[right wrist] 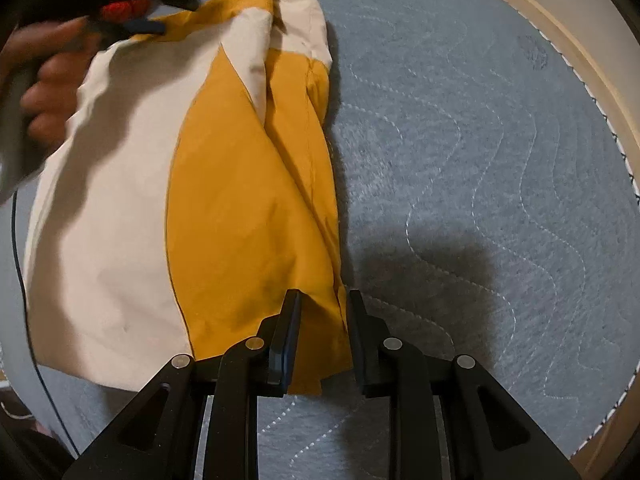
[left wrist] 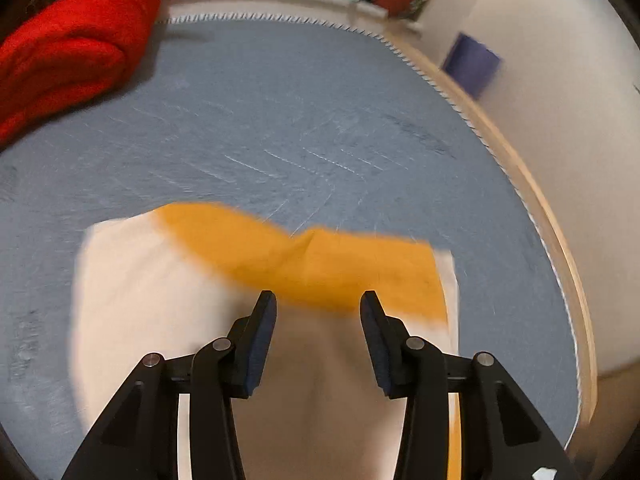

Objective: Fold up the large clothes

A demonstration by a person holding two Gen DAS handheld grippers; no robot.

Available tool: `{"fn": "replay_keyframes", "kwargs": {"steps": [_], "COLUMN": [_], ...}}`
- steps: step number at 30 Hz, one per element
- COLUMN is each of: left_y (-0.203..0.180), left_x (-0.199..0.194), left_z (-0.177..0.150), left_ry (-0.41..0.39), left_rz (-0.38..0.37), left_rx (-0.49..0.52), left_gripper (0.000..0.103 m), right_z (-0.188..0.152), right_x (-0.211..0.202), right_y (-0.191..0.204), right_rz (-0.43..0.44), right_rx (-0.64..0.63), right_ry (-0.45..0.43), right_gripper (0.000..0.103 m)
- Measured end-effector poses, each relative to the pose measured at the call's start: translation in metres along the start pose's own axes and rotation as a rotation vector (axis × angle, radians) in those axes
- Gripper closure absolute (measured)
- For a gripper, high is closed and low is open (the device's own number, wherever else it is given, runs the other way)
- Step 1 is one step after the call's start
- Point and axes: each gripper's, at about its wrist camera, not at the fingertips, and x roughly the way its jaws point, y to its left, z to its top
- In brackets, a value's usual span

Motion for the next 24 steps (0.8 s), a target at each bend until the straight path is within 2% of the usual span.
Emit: {"fn": "replay_keyframes", "kwargs": {"steps": [3,5,7,10,11,13,17,20,23,24], "left_y": [0.017,0.032,0.043,0.053,0.055,0.063,0.07,0.085,0.116,0.126], "left_x": [-0.039,-0.058,-0.069,-0.083,-0.091,-0.099,-0.11,-0.117,-0.091,-0.08], "left_z": [-0.048,-0.092,-0.139,-0.195,-0.21,-0.228,-0.231,-0.205,-0.17,-0.164], "left_ry": [0.029,0.062,0.092,0.059,0.037,0.017,0.054,0.028,0.034,0.047], "left_rz": [0.002,0.005,0.036,0.116,0.125,0.099,0.031,-0.057,-0.152,-0.17], "left_rx": [0.072,0.113,0.153,0.218,0.232,0.193,0.157,0.035,-0.143,-0.198], "left_gripper": [0.062,0.062,0.063,0.062,0.061,0.06,0.058,0.057,0.03,0.03], "right_z": [0.003,0.003,0.002,-0.001,-0.002,-0.004,-0.008,-0.009,-0.011,-0.01], "right_x": [-0.007,-0.01,-0.01,-0.004,-0.002,0.001,0.004,0.006,0.009,0.009], "right_y": [-0.005,-0.01,-0.014,-0.018,-0.019,-0.021,-0.026,-0.032,-0.031,-0.036], "right_rz": [0.033,0.037,0.037,0.063,0.083,0.102,0.11,0.123,0.137,0.141], "right_rx": [0.025,0.049,0.07,0.088,0.096,0.109,0.122,0.137,0.143,0.142], "right_ry": [-0.032,-0.047,-0.056,-0.049,-0.044,-0.04,-0.041,-0.039,-0.037,-0.035], "right_gripper": [0.075,0.064,0.057,0.054,0.052,0.049,0.043,0.042,0.042,0.042]}}
